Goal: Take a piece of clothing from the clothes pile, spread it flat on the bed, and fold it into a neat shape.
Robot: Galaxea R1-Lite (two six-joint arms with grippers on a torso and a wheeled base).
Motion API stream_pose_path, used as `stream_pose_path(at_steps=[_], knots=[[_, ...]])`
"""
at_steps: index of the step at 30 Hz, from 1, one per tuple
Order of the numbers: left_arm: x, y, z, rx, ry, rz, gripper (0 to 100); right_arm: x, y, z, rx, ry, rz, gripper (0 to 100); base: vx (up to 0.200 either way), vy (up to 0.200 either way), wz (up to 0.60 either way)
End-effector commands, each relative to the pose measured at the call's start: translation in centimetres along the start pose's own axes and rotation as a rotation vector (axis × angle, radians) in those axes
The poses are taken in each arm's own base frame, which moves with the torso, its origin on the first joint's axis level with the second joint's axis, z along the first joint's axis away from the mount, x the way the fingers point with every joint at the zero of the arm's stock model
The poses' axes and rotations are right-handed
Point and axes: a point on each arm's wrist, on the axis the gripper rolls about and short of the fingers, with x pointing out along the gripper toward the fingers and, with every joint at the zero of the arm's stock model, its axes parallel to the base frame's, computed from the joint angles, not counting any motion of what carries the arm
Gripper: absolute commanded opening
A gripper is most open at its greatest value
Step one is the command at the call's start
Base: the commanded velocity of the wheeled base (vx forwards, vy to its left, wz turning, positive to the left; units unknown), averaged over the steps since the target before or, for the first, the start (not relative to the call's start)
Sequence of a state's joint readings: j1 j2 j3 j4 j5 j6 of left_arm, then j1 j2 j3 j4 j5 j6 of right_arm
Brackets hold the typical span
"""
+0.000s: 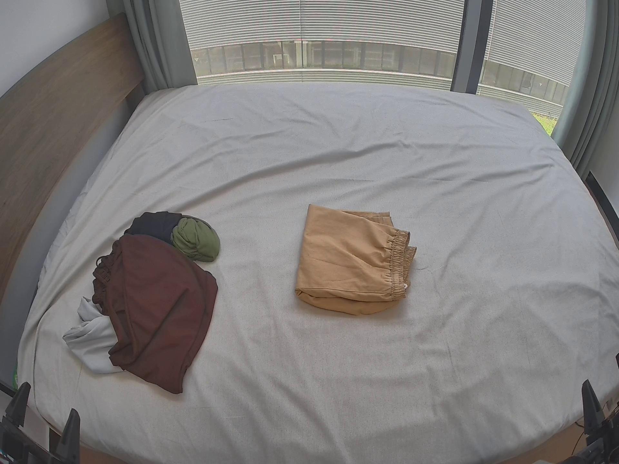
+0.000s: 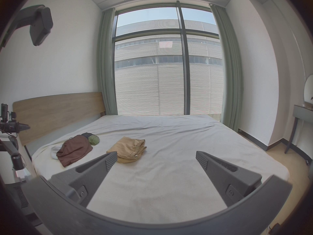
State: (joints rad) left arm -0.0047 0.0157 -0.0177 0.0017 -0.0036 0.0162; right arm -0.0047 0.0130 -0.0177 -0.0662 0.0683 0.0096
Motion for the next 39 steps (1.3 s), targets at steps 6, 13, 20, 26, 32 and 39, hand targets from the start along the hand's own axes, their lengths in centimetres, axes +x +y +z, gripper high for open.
stream_pose_path(at_steps=[6, 13, 20, 26, 32, 39], knots=[[0.01, -0.01, -0.52, -0.005, 0.002, 0.001, 100, 0.00, -0.20, -1.32, -0.013, 0.108, -0.085, 100, 0.000, 0.000, 0.00], [0.01, 0.00, -0.52, -0.004, 0.002, 0.005, 100, 0.00, -0.19, -1.18, -0.007, 0.097, -0.079, 100, 0.000, 0.000, 0.00], [0.01, 0.00, -0.52, -0.004, 0.002, 0.002, 100, -0.01, -0.16, -1.18, -0.014, 0.091, -0.065, 100, 0.000, 0.000, 0.00], [0.01, 0.00, -0.52, -0.005, 0.002, 0.005, 100, -0.02, -0.16, -1.17, -0.012, 0.092, -0.065, 100, 0.000, 0.000, 0.00], [0.01, 0.00, -0.51, -0.007, 0.000, 0.005, 100, -0.02, -0.16, -1.17, -0.012, 0.092, -0.065, 100, 0.000, 0.000, 0.00], [0.01, 0.00, -0.51, -0.010, 0.000, 0.005, 100, -0.02, -0.16, -1.17, -0.012, 0.092, -0.065, 100, 0.000, 0.000, 0.00]])
